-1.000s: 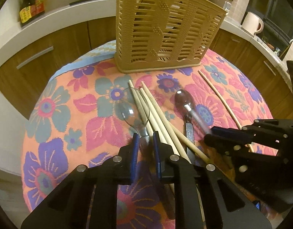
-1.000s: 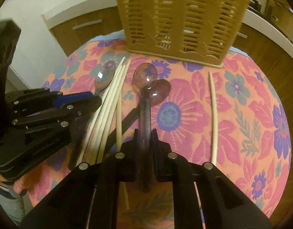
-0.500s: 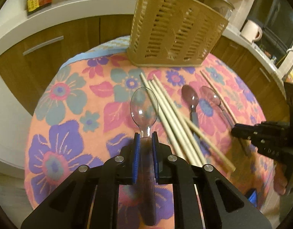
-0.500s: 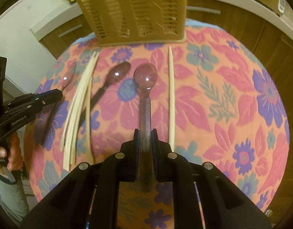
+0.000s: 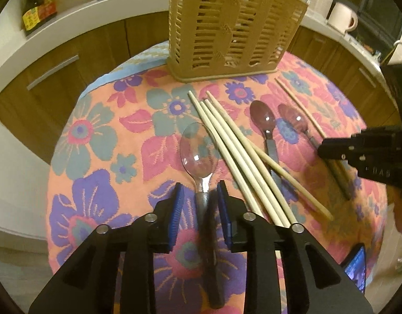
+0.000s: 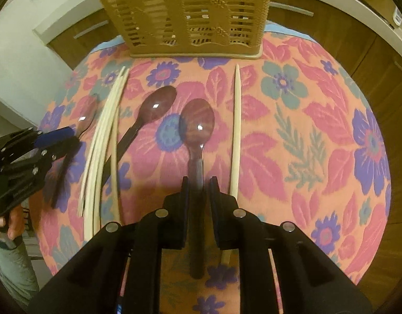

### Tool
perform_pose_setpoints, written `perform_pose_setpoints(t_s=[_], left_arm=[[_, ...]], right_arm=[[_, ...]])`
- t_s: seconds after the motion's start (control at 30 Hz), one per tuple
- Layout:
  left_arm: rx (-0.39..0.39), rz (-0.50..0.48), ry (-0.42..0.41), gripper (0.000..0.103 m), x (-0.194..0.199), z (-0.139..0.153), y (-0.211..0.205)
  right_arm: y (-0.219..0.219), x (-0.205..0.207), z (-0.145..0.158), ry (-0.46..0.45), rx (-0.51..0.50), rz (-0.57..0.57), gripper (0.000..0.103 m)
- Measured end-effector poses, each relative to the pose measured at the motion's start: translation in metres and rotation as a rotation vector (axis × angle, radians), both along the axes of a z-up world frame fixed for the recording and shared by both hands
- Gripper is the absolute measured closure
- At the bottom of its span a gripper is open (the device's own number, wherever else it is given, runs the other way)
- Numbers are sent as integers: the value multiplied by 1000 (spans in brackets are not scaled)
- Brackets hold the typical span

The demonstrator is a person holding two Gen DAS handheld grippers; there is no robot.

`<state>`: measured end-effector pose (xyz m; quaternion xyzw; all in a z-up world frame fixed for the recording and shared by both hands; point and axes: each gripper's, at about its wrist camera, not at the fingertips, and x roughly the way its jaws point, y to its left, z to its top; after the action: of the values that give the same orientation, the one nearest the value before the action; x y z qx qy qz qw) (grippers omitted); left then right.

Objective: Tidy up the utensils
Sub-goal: 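Grasp a purple spoon with the right tool while the left tool grasps a clear spoon, then carry both spoons over the tan basket and open both tools to release them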

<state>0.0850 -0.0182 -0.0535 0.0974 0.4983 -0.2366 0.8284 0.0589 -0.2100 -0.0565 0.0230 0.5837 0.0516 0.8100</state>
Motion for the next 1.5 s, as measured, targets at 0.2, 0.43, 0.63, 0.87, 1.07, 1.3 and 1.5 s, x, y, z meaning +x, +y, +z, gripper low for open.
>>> perform_pose_setpoints(t_s=[0.2, 0.43, 0.63, 0.87, 1.07, 1.3, 1.5], left_arm=[[104, -35, -13, 72, 4, -3, -19], [148, -37, -64, 92, -1, -4, -25], [86, -10, -84, 93, -7, -1, -20], [-95, 1, -190, 93, -20, 44, -2], [-277, 4, -320, 93, -30, 103, 7], [-390, 15, -539, 93, -28, 164, 1], [-384, 62, -676, 93, -4, 198, -13]], right_arm=[[10, 17, -1, 46, -32, 29, 74], [29, 17, -3, 30, -118, 59, 92], [29, 6, 4, -18, -77, 70, 93], [32, -11, 43, -132, -9, 109, 93], [33, -19, 94, -287, 25, 158, 93], [31, -22, 152, -489, 45, 172, 93], [7, 5, 172, -561, 71, 112, 93]])
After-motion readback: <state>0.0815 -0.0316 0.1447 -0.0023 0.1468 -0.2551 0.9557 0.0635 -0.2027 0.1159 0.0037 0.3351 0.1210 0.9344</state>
